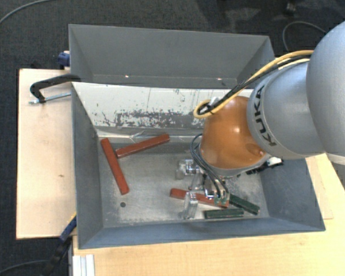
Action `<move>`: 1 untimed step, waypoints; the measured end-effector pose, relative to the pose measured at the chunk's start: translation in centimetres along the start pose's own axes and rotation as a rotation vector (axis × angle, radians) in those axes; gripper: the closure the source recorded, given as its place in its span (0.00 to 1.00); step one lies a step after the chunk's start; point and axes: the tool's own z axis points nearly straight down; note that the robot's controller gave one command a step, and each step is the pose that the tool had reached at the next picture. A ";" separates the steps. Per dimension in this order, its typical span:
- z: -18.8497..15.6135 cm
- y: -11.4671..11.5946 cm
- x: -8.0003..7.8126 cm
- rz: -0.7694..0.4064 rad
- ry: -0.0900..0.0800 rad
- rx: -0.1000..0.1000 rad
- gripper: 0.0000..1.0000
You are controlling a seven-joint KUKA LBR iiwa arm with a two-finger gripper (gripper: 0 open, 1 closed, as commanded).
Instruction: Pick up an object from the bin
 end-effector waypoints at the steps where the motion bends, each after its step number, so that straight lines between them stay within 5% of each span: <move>1: -0.4 0.0 -0.2 0.001 -0.007 -0.001 1.00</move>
Offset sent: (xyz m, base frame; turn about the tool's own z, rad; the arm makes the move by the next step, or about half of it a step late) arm 0.0000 0.0000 0.0000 0.0000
